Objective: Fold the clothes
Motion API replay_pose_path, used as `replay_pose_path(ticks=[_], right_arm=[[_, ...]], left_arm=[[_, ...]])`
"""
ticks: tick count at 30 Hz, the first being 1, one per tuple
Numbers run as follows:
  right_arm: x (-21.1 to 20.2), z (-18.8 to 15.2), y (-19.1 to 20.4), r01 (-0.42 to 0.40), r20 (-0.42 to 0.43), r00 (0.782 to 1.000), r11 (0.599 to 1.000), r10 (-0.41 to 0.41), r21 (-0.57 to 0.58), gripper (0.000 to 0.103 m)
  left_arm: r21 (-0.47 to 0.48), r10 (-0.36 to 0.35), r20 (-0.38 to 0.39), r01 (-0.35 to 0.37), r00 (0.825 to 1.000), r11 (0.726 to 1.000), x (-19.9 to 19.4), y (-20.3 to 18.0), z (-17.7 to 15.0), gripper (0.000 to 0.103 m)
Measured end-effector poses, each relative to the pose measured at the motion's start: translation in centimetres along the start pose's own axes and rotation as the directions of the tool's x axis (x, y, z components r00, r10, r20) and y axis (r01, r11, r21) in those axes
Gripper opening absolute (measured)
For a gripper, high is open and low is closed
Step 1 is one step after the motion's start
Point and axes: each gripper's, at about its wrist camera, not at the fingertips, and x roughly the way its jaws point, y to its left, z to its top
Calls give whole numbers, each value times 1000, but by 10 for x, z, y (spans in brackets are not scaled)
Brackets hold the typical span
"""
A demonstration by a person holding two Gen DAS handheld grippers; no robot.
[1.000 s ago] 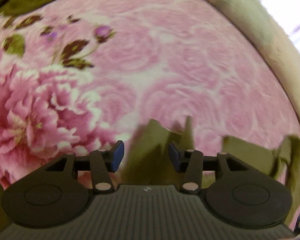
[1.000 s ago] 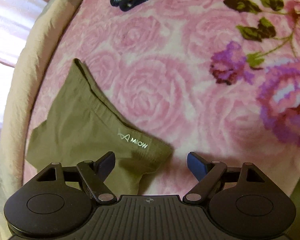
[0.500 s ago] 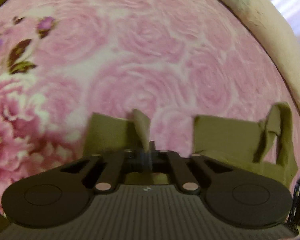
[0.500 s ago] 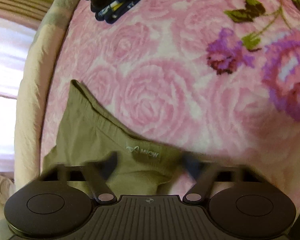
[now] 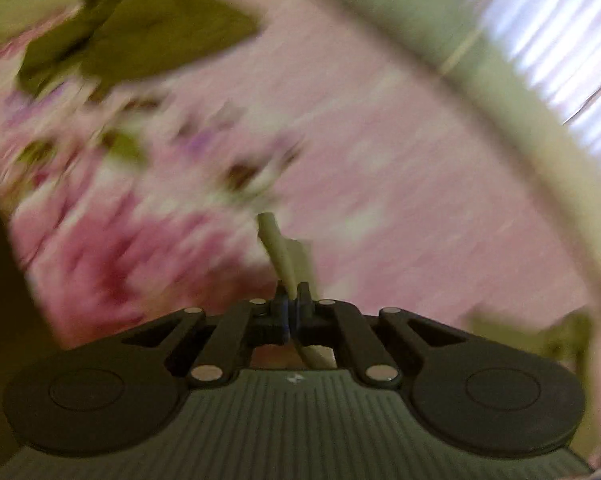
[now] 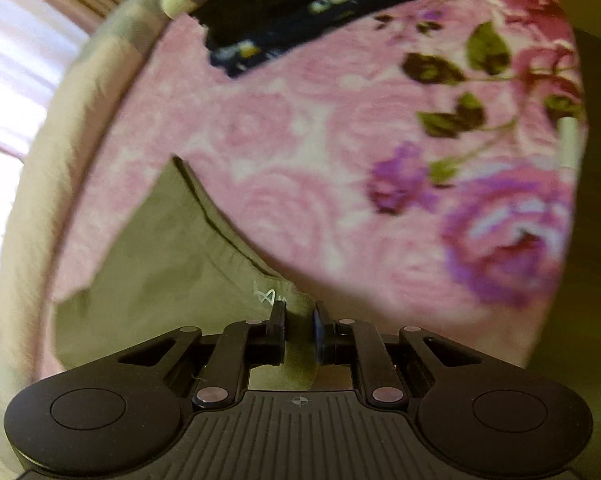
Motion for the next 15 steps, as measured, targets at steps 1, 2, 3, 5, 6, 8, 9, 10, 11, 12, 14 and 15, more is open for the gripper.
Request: replay_pose_path(ticks=[1, 2, 3, 5, 6, 8, 9, 10, 11, 12, 14, 15], right_arm=[[-3, -1, -3, 21, 0, 1000, 1000, -21, -8, 12], [0, -2, -4, 35, -12, 999, 999, -35, -17, 16], [3, -2, -4, 48, -24, 999, 999, -49, -26, 22], [6, -2, 2, 105, -34, 994, 992, -107, -72, 55], [5, -1, 5, 127, -25, 991, 986, -131, -103, 56], [3, 1, 13, 171, -3, 985, 971, -174, -164, 56], [2, 2, 16, 207, 15, 978, 961, -208, -184, 56], [0, 4, 18, 233, 34, 972, 953, -231, -194, 56], [-1, 6, 18, 244, 45, 970, 953, -240, -179, 56], [-1, 7, 18, 254, 55, 967, 953, -248, -163, 56], [-2, 10, 18, 250, 69, 968, 960, -243, -125, 56], [-2, 10, 18, 226, 66, 973, 968, -220, -107, 56]], left_arm=[[7, 25, -25, -25, 999, 1000, 11, 1, -5, 2], [25, 54, -42, -53, 998, 998, 20, 0, -9, 4], [43, 85, -42, -84, 995, 996, 25, -4, -12, 5], [72, 143, 1, -143, 990, 987, 22, -16, -11, 7], [73, 163, 39, -165, 986, 984, 16, -21, -9, 13], [76, 178, 105, -186, 978, 980, 5, -37, -2, 33], [86, 153, 109, -163, 982, 983, 6, -49, 2, 38], [96, 128, 114, -139, 985, 986, 6, -60, 6, 40], [107, 103, 118, -115, 988, 988, 7, -72, 11, 44], [118, 77, 122, -91, 990, 989, 8, -83, 15, 50], [139, 26, 128, -44, 991, 989, 9, -106, 23, 52], [161, -16, 110, -2, 994, 987, 14, -119, 24, 54]])
